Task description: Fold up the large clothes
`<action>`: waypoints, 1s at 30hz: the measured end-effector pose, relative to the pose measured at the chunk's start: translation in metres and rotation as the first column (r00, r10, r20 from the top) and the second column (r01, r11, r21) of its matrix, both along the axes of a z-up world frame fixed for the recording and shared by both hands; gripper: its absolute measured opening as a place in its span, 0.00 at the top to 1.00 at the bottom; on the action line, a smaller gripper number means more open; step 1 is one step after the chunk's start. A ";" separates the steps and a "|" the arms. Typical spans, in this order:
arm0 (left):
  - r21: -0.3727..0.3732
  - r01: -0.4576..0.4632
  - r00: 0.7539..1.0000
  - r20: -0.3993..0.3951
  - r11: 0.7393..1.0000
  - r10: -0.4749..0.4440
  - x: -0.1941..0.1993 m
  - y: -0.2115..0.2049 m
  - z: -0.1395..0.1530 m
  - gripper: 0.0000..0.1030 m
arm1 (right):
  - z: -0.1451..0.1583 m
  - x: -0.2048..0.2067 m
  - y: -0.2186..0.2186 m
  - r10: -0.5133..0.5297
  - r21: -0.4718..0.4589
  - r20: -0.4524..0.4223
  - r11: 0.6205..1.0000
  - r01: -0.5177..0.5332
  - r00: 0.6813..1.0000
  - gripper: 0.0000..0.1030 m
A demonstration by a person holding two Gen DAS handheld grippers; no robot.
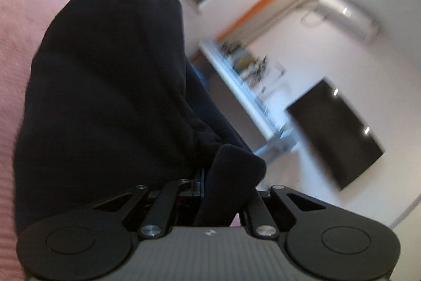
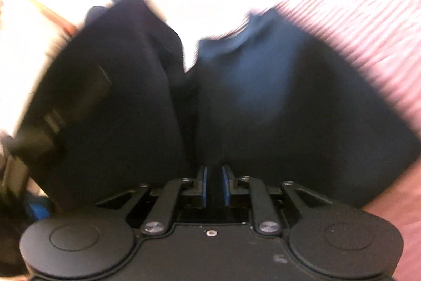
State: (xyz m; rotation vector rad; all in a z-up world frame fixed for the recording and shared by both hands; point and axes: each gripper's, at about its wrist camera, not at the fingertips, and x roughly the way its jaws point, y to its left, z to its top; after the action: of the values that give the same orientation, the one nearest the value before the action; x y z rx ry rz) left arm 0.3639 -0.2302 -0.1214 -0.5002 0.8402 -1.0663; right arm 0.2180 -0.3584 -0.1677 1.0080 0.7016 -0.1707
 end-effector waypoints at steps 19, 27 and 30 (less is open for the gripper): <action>0.238 0.129 0.992 -0.026 0.963 -0.127 -0.011 -0.089 -0.064 0.93 | 0.066 0.156 -0.098 0.374 -0.318 -0.002 0.879 -0.355 0.928 0.21; 0.222 0.124 0.992 -0.035 0.967 -0.120 -0.007 -0.093 -0.067 0.93 | 0.008 0.199 -0.126 0.469 0.028 0.013 0.882 -0.470 0.883 0.13; 0.214 0.131 0.991 -0.047 0.968 -0.123 -0.006 -0.085 -0.066 0.93 | -0.011 0.217 -0.126 0.462 0.146 0.063 0.872 -0.467 0.884 0.02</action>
State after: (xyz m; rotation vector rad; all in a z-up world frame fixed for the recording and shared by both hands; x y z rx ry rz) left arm 0.3578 -0.3156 -0.1875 -0.2832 1.0158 -1.0703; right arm 0.4350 -0.4845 -0.1789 0.9597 0.9249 0.3249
